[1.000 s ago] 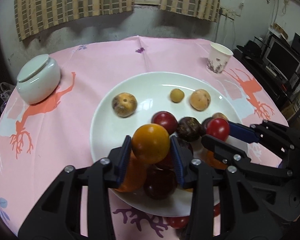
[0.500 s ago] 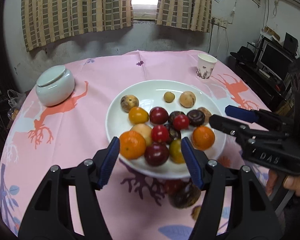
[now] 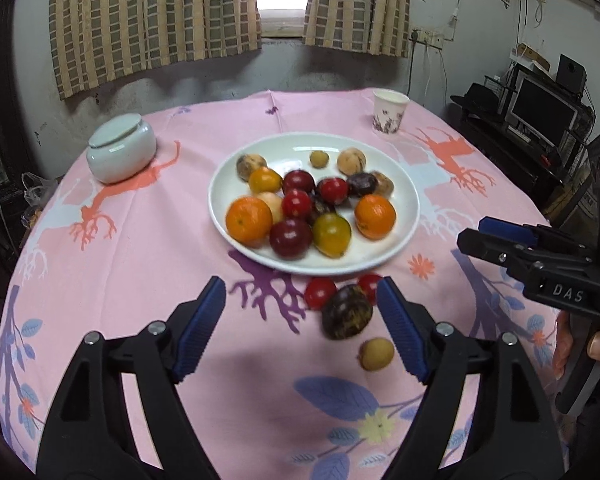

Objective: Organize fruits
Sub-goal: 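Grasp a small yellow fruit with the left tool while the right tool grasps a dark mangosteen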

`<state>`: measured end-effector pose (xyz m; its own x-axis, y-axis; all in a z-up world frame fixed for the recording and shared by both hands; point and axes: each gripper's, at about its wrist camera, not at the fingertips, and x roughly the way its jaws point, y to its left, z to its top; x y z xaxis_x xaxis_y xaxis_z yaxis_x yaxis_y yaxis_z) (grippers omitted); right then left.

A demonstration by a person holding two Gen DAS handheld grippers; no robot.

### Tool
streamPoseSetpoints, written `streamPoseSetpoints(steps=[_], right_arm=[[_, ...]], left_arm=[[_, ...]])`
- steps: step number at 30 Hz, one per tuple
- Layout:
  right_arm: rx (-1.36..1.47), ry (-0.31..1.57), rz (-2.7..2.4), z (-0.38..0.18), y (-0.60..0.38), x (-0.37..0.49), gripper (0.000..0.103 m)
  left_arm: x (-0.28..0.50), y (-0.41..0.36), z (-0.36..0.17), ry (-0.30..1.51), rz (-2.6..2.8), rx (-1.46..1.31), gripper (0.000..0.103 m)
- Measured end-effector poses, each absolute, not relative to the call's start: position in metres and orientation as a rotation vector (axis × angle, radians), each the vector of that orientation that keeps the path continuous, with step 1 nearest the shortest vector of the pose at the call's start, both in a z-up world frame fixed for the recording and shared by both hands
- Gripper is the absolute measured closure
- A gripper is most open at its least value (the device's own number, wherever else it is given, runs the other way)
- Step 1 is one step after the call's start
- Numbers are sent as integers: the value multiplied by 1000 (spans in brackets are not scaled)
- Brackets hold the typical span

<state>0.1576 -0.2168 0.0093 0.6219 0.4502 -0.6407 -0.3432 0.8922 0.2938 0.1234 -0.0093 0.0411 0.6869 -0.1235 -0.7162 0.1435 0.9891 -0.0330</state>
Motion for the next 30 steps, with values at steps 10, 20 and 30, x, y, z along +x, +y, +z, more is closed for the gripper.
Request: streamPoseSetpoints(steps=[10, 20, 30], right_arm=[[219, 820, 440, -20, -234, 157, 46], [198, 803, 456, -17, -233, 152, 46], [167, 814, 470, -21, -226, 151, 46]], left_arm=[[114, -46, -11, 901, -192, 58, 23], [129, -64, -42, 992, -225, 61, 65], [122, -48, -37, 978, -236, 34, 77]])
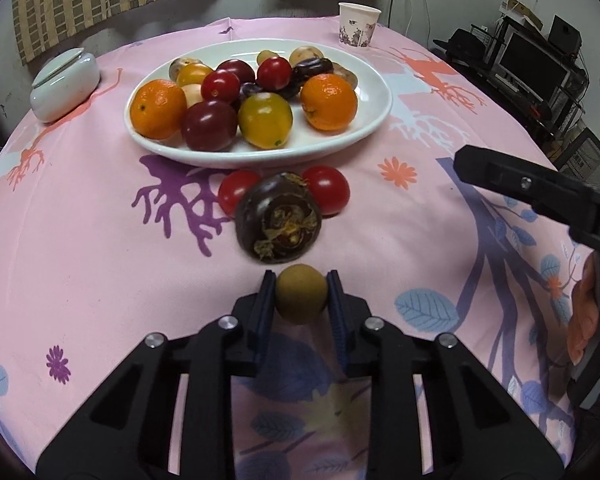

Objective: Organize fruits
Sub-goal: 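Grasp a small yellow fruit with the left tool while the right tool grasps a dark mangosteen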

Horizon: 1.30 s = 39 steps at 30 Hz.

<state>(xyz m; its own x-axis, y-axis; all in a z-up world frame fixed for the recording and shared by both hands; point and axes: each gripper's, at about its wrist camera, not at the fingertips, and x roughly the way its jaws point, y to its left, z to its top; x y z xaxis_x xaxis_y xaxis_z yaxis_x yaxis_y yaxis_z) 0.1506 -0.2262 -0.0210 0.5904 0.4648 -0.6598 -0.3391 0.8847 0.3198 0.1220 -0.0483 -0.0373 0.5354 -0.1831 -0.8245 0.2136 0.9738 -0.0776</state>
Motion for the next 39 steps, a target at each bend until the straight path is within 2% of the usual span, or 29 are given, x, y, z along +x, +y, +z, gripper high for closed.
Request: streamPoseSetpoints(steps=[12, 19, 30, 32, 33, 39], right_arm=[[-131, 836, 600, -25, -143, 118, 46], [-104, 923, 589, -40, -107, 136, 46], [-146, 949, 417, -55, -76, 162, 46], [-110, 945, 401, -57, -78, 164, 49], [-107, 943, 394, -57, -79, 166, 57], [-40, 944, 441, -53, -103, 155, 58]], left_arm=[[87, 15, -13, 899, -200, 30, 77], [89, 57, -15, 898, -175, -46, 77], [91, 67, -23, 897, -210, -97, 77], [92, 68, -24, 902, -209, -100, 77], [93, 68, -25, 906, -209, -103, 77], [94, 67, -29, 918, -209, -102, 77]])
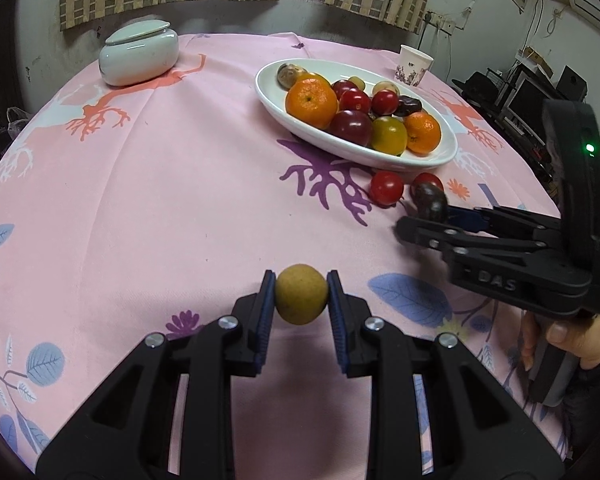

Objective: Organize fruits
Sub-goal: 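Grasp a small yellow fruit with the left tool while the right tool grasps a dark mangosteen, then carry both fruits onto the white plate and open both tools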

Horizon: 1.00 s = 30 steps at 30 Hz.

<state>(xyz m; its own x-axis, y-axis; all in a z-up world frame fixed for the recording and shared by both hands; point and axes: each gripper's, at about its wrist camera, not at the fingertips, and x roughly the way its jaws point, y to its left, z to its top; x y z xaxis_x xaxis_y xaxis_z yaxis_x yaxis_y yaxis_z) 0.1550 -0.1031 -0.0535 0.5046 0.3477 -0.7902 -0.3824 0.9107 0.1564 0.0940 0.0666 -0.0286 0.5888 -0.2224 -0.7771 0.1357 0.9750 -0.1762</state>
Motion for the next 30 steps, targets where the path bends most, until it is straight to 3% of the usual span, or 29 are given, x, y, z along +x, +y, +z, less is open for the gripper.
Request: streamPoseSetpoints(steps=[17, 30], right_arm=[[32, 828, 420, -4, -208, 126, 58], [-5, 728, 479, 42, -203, 186, 58]], left_arm=[[93, 32, 7, 888, -243, -10, 77], [173, 4, 63, 810, -232, -17, 77]])
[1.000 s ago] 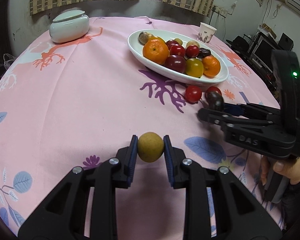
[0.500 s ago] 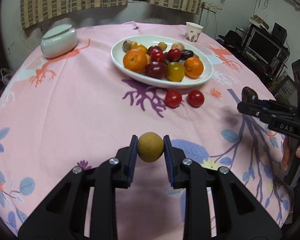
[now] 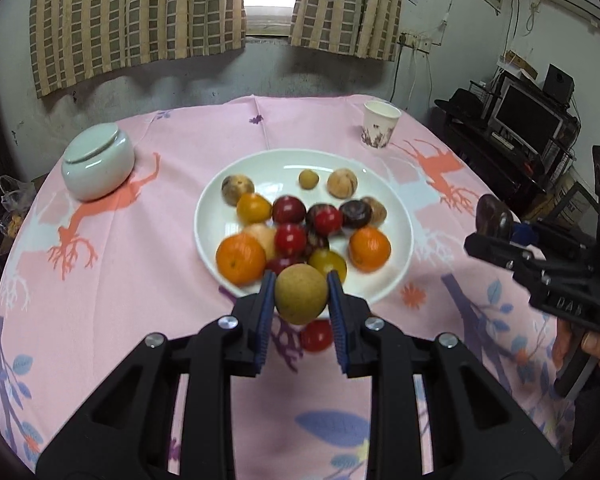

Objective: Organize fruits
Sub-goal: 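Carry both fruits onto the white plate and open both tools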

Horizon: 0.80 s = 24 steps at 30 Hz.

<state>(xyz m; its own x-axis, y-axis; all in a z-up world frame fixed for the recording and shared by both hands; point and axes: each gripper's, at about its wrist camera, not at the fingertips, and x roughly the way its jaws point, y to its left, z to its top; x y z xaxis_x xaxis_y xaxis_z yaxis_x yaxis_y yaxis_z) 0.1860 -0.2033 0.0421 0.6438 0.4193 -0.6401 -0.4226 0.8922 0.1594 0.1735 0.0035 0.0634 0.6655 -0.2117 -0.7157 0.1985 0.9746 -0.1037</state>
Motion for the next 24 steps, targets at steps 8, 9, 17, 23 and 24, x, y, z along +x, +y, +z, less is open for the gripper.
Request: streamPoseSetpoints(steps=[8, 9, 17, 23, 24], right_arm=[[-41, 753, 522, 27, -162, 238, 58], [-42, 761, 527, 24, -157, 243, 58], [-42, 790, 538, 5, -135, 259, 57], [-68, 807, 530, -1, -128, 263, 57], [-62, 807, 530, -1, -129, 261, 55]], left_arm=[[234, -11, 50, 839, -202, -9, 77], [241, -11, 47, 844, -199, -12, 77], [260, -6, 30, 866, -176, -18, 78], [264, -4, 25, 869, -165, -20, 52], [262, -5, 26, 863, -169, -17, 49]])
